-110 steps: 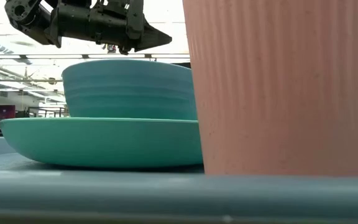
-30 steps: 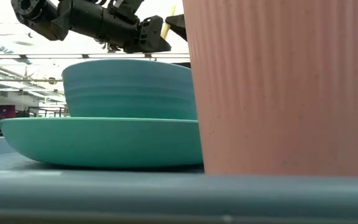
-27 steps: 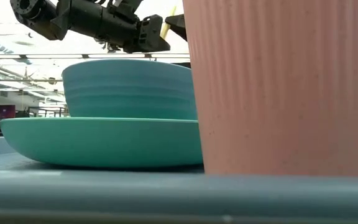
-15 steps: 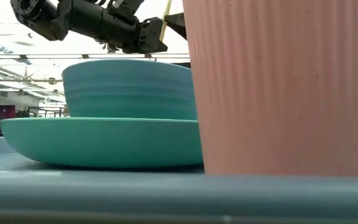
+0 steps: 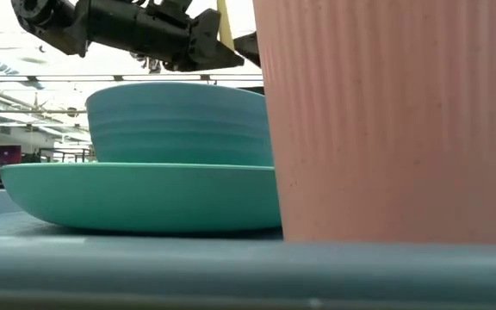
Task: Set up tray
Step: Put the light green knife on top of the orange napkin to the bottom of the orange spoon
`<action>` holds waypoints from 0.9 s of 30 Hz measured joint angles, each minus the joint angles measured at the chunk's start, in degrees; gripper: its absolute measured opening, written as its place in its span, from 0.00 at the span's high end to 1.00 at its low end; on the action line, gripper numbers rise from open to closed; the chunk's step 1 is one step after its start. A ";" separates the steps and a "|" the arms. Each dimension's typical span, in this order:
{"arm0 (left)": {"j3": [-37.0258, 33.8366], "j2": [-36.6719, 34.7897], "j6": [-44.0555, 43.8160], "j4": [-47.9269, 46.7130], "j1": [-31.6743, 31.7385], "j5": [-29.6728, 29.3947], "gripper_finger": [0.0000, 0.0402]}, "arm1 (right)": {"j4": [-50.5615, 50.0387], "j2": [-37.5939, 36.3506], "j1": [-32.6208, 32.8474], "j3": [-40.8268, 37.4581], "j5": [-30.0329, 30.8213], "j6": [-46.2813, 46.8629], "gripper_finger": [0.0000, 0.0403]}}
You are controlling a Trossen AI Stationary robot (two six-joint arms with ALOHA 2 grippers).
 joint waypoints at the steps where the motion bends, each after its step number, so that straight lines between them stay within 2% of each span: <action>1: 0.00 -0.02 -0.23 0.08 0.13 0.24 0.88 | -0.73 0.00 0.01 0.00 0.33 -0.05 1.00; 6: 0.00 -0.30 -2.65 -1.01 0.47 1.16 0.88 | -2.68 0.00 -0.09 -0.02 -0.07 -0.80 1.00; 12: 0.00 -4.41 -9.86 -11.75 1.94 5.30 0.88 | -6.07 -2.54 -0.05 -1.30 -0.38 -7.32 0.99; 16: 0.00 -8.41 -14.84 -20.93 3.42 7.44 0.88 | -8.69 -6.51 -0.19 -2.90 -0.32 -7.85 0.99; 19: 0.00 -9.96 -17.16 -24.18 4.18 9.64 0.88 | -13.18 -10.07 -0.19 -3.41 -0.45 -9.31 0.98; 21: -0.02 -10.72 -18.02 -26.87 4.61 12.44 0.88 | -17.74 -12.56 -0.19 -3.58 -0.49 -10.10 0.96; 23: 0.02 -10.80 -19.01 -28.23 5.61 17.69 0.88 | -21.24 -14.52 -0.19 -3.58 -0.65 -10.45 0.94; 27: 0.00 -10.71 -22.05 -30.53 7.16 24.18 0.88 | -25.89 -18.40 -0.98 -3.61 -4.53 -10.21 0.88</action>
